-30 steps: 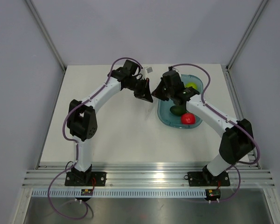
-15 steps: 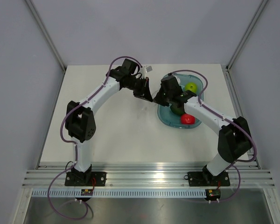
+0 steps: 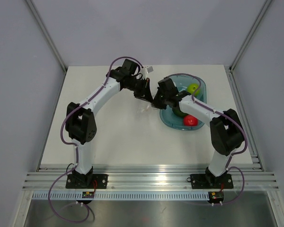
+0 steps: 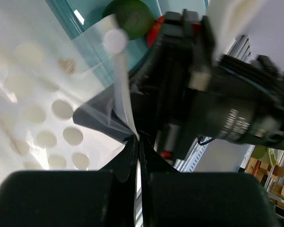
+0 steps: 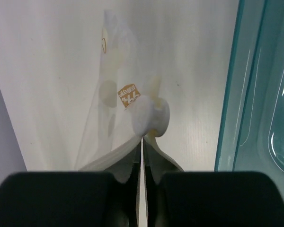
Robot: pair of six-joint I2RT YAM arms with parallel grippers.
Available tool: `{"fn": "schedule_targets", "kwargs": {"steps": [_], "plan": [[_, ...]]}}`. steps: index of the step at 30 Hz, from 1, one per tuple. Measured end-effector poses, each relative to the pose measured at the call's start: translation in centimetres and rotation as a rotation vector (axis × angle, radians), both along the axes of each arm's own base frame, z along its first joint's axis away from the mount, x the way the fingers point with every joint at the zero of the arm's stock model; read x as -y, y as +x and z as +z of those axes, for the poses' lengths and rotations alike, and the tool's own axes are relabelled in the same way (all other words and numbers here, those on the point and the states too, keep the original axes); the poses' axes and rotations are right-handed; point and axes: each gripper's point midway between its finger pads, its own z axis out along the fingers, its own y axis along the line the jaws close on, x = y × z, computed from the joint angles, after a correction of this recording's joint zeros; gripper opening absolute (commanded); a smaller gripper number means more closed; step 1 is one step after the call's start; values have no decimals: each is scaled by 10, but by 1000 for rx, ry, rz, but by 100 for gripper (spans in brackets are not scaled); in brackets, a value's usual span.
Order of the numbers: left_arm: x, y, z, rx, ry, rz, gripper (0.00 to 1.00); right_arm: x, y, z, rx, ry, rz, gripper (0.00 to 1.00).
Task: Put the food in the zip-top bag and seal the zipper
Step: Adjust the zipper food storage bag at the center of the board.
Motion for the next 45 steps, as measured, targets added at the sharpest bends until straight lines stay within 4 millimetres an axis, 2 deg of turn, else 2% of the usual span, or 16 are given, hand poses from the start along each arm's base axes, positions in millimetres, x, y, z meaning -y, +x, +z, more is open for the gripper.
{"fn": "schedule_targets", "kwargs": {"steps": [2,4,5,7,8,9,14,19,21,26,39,45], "plan": [[0,0,0,9,6,-1,0,2,-2,-12,-33,-20,-7,13],[0,-1,1,6,1,-3,0,5,-4,-15,-44,-34,-21,19],[1,-1,1,6,1,-6,0,6,-3,-15,-45,-38,-29,34],[0,-1,3,13,-1,-6,0,11,-3,-18,-50,-57,-55,51],[-1,-1,4,19,2,-4,0,15,-3,-20,-57,-70,-70,65],[-3,0,4,23,4,-2,0,18,-3,-21,-61,-79,-84,69],[-5,1,6,32,5,-1,0,29,-4,-21,-61,-124,-124,70],[-3,-1,8,31,-4,-13,0,33,-6,-18,-58,-138,-133,60],[-3,-2,8,32,-4,-15,0,33,-6,-18,-56,-141,-135,60],[-5,-4,5,40,9,-34,0,34,-8,-19,-57,-156,-128,70],[-12,-4,8,113,40,-19,0,30,-8,-13,-43,-152,-108,70],[-9,-5,17,129,19,-13,0,31,-8,-1,-13,-129,-118,68]]}}
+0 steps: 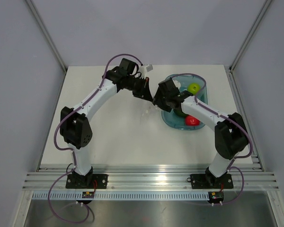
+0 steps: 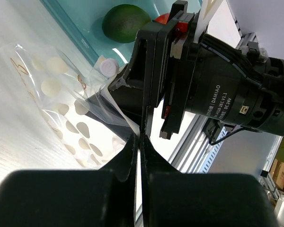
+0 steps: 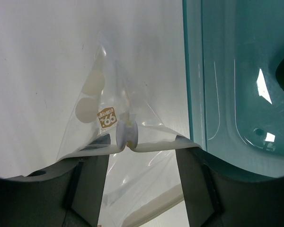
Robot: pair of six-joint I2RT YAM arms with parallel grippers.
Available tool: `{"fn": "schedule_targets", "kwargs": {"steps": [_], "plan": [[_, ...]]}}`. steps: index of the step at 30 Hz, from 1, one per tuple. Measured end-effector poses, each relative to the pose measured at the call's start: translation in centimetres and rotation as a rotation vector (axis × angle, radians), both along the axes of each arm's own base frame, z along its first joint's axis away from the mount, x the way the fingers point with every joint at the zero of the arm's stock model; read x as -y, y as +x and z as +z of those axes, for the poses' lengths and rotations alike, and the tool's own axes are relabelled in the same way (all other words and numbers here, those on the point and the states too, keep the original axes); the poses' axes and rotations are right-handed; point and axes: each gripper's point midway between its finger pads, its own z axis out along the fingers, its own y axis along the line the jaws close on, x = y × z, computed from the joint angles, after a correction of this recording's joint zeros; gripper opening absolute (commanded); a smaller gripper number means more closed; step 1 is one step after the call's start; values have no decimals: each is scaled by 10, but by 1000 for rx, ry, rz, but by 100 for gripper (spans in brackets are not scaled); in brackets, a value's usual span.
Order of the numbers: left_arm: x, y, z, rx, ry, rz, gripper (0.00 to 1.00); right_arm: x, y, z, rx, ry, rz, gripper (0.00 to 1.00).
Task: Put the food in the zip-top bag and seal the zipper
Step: Adjust the zipper food storage bag at the center of the board.
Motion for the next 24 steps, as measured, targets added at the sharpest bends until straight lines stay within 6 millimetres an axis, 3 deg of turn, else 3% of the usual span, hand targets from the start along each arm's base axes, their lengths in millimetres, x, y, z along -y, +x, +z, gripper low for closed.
{"fn": "schedule_targets", "kwargs": {"steps": [9,10,11,12,14,18,24], "plan": [[4,-2,13,31,-35,-13,0,3,0,15,26,27,-30,62],[5,-2,12,29,-36,-12,0,3,-1,15,25,27,-29,52],[4,-2,11,29,-33,-10,0,3,0,15,26,27,-29,26],[0,0,4,35,1,8,0,0,0,18,32,42,-23,12],[-9,1,-18,0,61,34,0,-6,6,38,79,95,-27,5],[-21,-1,-54,-86,146,60,0,-14,13,76,169,187,-26,23],[-24,-2,-61,-105,167,66,0,-20,14,83,185,220,-7,26]]}}
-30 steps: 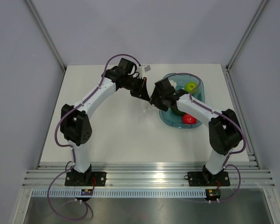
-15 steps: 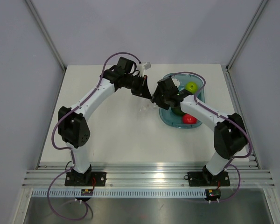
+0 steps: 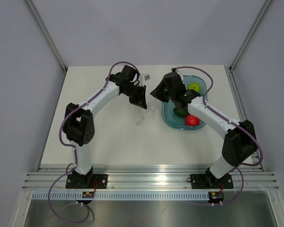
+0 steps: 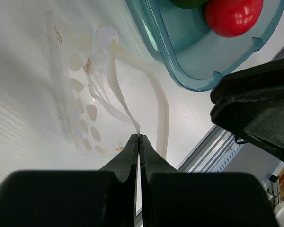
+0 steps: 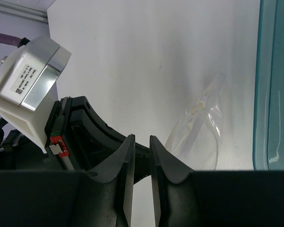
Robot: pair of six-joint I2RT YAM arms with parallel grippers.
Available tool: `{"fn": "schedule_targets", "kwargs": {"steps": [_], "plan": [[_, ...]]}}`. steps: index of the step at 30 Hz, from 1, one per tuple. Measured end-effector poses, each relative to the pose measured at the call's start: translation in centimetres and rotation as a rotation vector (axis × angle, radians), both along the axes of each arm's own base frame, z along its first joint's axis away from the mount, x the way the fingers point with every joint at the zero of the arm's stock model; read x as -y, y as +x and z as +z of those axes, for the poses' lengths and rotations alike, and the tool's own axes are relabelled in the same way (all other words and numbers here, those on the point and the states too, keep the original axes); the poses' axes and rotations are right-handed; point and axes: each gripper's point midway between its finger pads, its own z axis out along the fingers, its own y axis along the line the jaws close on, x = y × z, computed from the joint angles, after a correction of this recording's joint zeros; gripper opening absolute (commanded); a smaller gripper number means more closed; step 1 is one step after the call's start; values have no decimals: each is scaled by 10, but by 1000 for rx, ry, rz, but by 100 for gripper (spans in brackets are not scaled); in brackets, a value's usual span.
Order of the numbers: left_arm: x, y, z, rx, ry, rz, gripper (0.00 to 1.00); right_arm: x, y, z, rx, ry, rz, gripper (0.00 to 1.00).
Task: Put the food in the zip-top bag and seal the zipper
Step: Adjust the zipper food storage bag at the center of the board.
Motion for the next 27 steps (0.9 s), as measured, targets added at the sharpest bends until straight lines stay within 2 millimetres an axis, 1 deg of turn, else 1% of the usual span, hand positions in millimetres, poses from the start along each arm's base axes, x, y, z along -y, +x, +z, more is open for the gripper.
{"fn": "schedule_targets", "kwargs": {"steps": [7,12,17,20,27], "plan": [[0,-1,0,-3,2,0,0,-4,-1,-7,-20,3,16,25],[-1,0,0,0,4,2,0,-2,-1,-9,-23,-8,11,27],[0,1,0,3,3,3,0,-1,-5,-15,-42,-15,19,24],[0,1,0,3,3,3,0,-1,-10,-26,-68,-21,26,22],[0,1,0,3,3,3,0,-8,-15,-63,-159,-38,60,18]]}}
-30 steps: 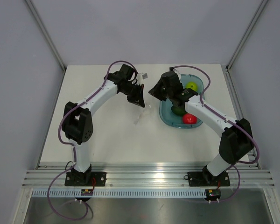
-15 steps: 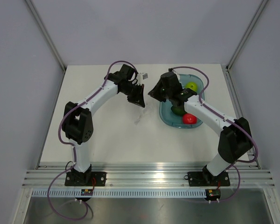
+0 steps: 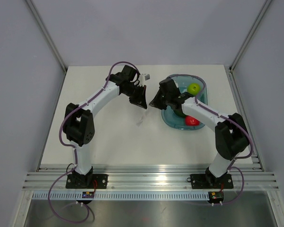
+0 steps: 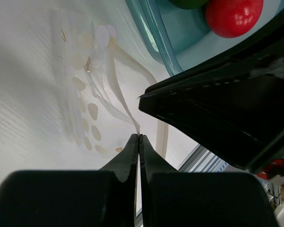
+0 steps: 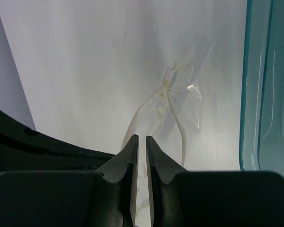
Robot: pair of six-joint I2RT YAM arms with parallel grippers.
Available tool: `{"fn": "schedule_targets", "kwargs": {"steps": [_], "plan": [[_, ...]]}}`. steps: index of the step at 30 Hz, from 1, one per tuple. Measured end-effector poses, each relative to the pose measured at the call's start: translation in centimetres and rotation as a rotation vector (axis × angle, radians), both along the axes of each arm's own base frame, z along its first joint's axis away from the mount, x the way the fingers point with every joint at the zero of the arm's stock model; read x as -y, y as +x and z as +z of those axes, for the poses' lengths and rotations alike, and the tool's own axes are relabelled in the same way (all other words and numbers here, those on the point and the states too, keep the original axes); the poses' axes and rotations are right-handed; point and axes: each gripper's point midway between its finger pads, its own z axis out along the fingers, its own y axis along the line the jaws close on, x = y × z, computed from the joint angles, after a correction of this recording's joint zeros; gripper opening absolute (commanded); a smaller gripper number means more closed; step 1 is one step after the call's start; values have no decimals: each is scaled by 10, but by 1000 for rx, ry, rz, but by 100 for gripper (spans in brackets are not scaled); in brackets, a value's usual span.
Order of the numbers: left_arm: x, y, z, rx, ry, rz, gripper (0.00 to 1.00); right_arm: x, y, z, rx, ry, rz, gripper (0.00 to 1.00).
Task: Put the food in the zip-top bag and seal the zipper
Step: Adjust the zipper food storage bag at the center of the board.
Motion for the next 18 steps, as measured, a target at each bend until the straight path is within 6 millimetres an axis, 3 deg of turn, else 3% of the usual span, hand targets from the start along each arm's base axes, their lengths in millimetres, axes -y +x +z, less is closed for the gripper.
{"fn": "schedule_targets", "kwargs": {"steps": [6,11,18], "plan": [[1,2,3,6,-5,3,0,-8,-5,-29,-68,-18,31,18],[1,3,13,32,-17,9,0,-13,-5,-49,-123,-46,46,38],[1,6,50,128,-59,16,0,-12,6,-36,-89,-82,37,43]]}}
